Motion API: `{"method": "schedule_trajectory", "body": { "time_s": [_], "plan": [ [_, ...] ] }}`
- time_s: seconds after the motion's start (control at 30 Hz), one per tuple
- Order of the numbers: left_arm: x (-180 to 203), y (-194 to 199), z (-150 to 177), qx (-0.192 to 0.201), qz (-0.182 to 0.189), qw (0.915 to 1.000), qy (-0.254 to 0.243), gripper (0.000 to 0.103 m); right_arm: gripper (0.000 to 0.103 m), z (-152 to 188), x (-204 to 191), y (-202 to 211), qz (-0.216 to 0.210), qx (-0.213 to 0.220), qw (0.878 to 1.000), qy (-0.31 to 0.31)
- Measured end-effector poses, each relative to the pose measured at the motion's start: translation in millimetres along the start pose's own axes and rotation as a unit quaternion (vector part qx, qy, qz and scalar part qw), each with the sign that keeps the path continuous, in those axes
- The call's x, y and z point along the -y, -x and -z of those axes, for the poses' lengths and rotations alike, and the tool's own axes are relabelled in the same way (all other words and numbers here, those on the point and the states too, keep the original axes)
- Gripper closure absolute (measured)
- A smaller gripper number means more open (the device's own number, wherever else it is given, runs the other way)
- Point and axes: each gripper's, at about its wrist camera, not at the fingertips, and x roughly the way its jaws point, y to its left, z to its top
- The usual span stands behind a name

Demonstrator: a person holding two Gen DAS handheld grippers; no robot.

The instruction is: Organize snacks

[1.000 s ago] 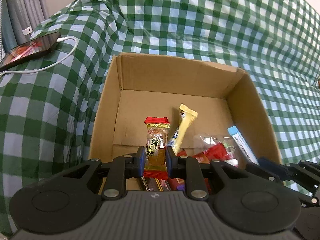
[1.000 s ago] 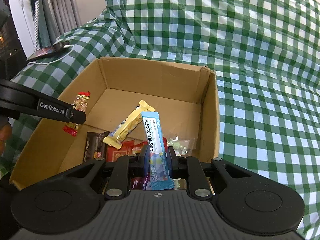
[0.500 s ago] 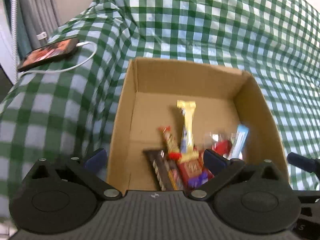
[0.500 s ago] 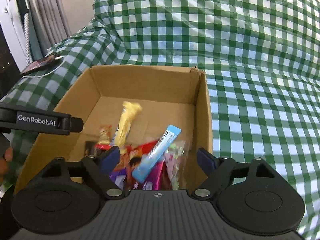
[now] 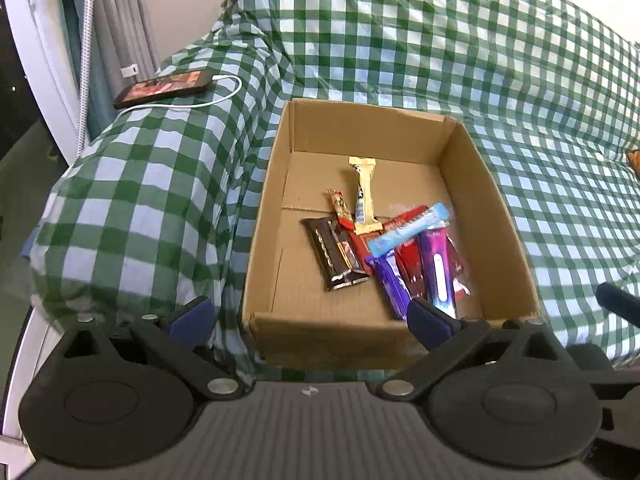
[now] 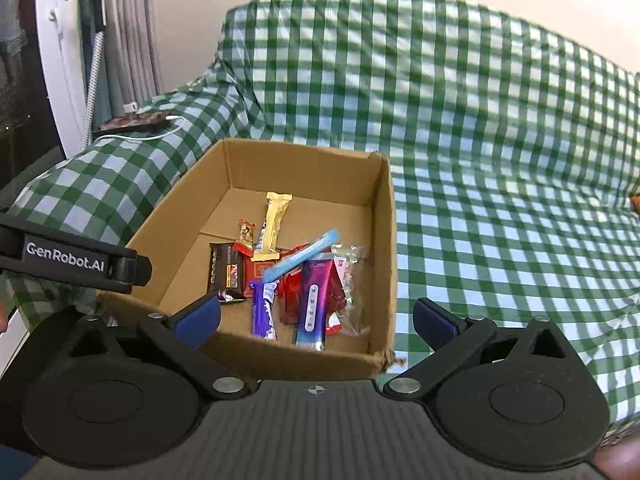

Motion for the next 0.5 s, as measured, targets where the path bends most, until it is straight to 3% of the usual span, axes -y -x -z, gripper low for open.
{"method": "schedule_trajectory", "body": {
  "time_s": [0.5],
  "plan": [
    [11,45,34,0.029,-0.01,0.9993,-0.021,0.0,0.0,25,-6,49,0.015,0.041,0.999,0.018]
  ]
}}
